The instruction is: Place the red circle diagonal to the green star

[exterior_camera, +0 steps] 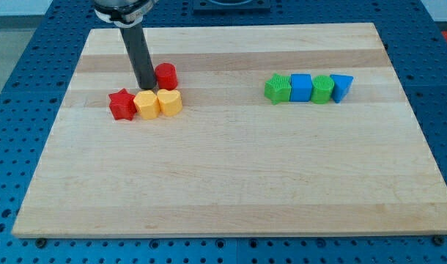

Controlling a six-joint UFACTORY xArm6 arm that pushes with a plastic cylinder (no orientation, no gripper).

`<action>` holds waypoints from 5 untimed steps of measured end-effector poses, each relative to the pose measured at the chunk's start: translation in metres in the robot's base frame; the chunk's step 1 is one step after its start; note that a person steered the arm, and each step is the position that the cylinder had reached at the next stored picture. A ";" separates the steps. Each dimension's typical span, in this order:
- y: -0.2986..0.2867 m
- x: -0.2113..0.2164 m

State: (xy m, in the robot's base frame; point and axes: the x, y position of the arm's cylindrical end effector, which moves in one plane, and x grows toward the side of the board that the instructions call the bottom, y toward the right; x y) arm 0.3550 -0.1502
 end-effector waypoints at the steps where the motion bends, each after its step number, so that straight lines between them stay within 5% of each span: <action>1: 0.031 -0.007; 4: 0.139 -0.041; 5: 0.114 -0.022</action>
